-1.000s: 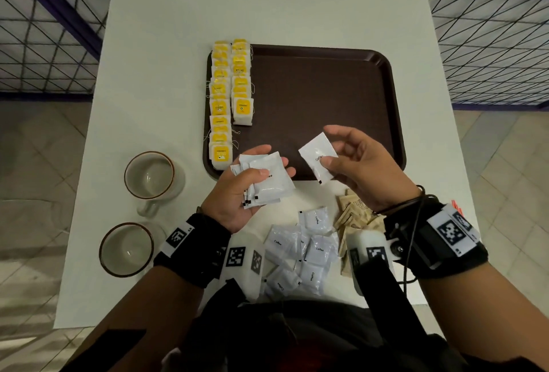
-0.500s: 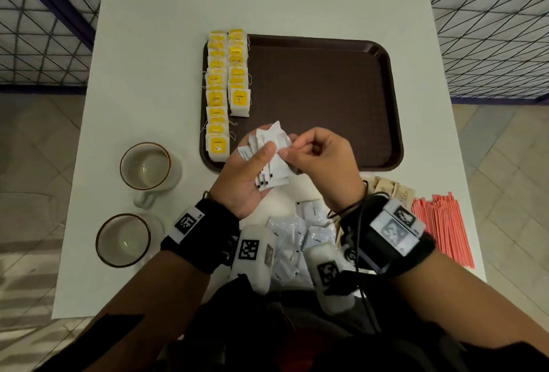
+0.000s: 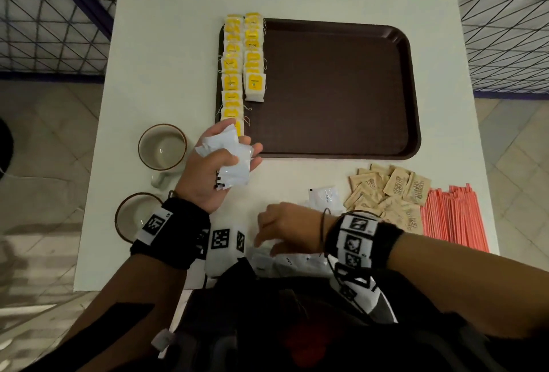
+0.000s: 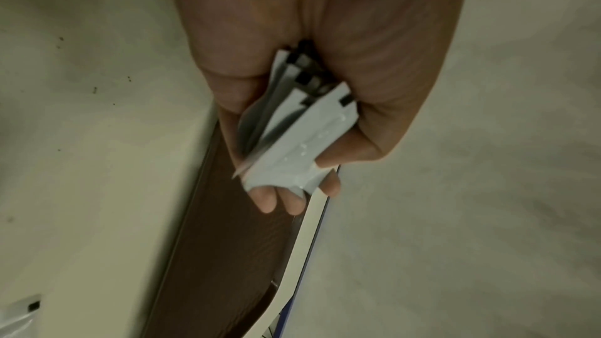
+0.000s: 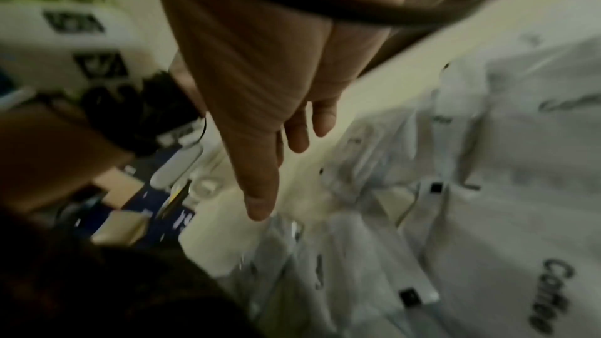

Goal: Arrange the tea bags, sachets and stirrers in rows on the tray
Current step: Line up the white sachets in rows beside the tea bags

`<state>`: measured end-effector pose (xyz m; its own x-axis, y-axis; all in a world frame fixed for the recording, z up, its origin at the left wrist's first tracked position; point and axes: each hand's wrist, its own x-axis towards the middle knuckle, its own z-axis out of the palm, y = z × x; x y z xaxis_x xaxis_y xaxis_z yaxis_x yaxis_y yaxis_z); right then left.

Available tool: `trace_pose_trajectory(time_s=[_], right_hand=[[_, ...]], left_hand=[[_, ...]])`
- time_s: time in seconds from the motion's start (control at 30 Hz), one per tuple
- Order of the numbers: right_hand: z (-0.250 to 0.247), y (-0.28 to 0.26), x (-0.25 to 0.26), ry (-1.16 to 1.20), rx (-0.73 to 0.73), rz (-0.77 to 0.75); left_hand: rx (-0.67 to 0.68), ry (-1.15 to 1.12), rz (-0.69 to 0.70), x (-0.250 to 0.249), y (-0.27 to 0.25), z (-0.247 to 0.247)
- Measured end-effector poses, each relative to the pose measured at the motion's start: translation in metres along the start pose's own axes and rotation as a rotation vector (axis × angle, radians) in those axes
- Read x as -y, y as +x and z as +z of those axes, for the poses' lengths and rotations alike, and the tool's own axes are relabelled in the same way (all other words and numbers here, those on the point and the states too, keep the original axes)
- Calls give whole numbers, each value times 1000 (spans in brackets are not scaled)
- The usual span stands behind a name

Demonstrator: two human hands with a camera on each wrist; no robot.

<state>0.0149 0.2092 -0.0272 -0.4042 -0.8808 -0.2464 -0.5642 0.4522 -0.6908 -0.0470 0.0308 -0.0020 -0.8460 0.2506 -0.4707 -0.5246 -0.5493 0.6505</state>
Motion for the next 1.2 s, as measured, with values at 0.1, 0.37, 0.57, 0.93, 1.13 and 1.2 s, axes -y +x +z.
trace_pose_trajectory(time_s=[0.1,0.37,0.57,0.93,1.13,1.2], right_hand=[[14,19,7,-279,149,-112],[9,33,8,-345,162,104],[-25,4,-21,84,-110,237],[-112,-65,-2,711,-696,388],[-126,-60,4,651,-560,366],[-128,-60,4,621,-535,361]], left_hand=[[-3,-5,-6,4,-1,5],[-37,5,-48,13,-5,0],[-31,-9,-38,11,-6,-2],[140,0,-111,21,2,15],[248,-35,-177,27,8,36],[255,-81,-195,28,9,41]])
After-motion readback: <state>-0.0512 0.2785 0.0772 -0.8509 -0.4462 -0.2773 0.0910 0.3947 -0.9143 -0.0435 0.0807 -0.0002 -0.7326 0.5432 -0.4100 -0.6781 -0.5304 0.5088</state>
